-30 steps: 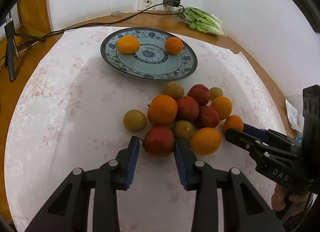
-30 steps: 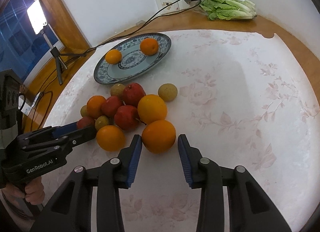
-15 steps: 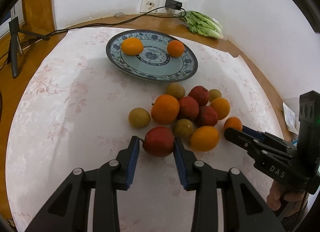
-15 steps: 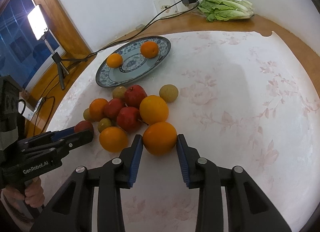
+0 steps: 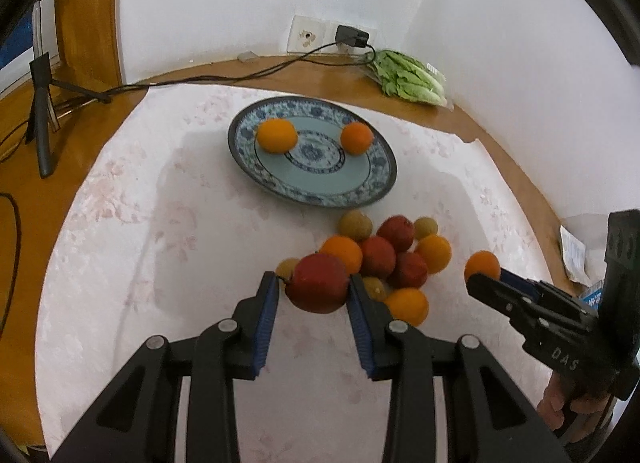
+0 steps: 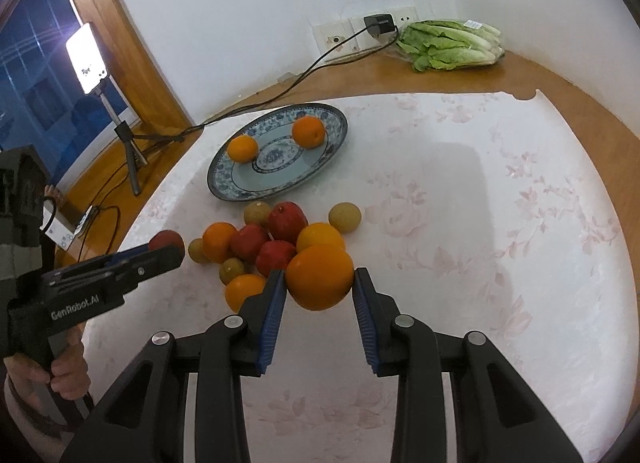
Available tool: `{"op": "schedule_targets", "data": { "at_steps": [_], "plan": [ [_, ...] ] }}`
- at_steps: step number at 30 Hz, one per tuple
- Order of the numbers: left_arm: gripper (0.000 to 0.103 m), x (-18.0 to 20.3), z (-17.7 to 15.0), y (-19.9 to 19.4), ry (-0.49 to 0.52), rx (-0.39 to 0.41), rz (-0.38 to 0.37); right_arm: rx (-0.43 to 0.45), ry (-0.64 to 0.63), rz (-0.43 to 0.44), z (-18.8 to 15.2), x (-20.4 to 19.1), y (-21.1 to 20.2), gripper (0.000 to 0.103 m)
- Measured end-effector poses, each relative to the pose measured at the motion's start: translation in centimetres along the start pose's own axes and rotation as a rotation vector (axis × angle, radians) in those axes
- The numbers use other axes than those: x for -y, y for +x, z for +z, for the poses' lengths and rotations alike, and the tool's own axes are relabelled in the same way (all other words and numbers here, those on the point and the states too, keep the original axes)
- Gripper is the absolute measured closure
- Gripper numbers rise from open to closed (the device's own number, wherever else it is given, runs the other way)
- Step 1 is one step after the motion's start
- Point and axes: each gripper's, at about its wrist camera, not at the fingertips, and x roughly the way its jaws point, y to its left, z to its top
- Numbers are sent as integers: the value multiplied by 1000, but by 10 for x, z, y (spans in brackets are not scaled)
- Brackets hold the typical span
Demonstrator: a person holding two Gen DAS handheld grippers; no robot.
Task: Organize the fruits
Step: 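Grasp a large orange with the right tool while the left tool grasps a red apple, then carry the orange and red apple onto the plate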
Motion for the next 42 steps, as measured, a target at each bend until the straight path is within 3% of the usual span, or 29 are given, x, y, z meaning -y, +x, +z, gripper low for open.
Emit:
{"op": "schedule_targets", "data": {
  "at_steps": [10, 20, 28, 33, 42],
  "plan": [
    [67, 1, 33, -5, 21, 17, 13, 1, -50, 17, 20, -17, -8, 68],
    [67, 11, 68, 11, 76, 38, 54, 13, -117, -26, 56, -31, -8, 68],
    [67, 5, 75, 48, 73, 12, 71, -8, -125, -23, 82, -35, 21, 68],
    [67, -5, 75, 67, 53, 12, 81, -23, -104, -1, 87, -33, 49, 68],
    [67, -14, 79, 86, 52, 9, 76, -44, -121, -38, 90, -27, 86, 68]
  ]
}}
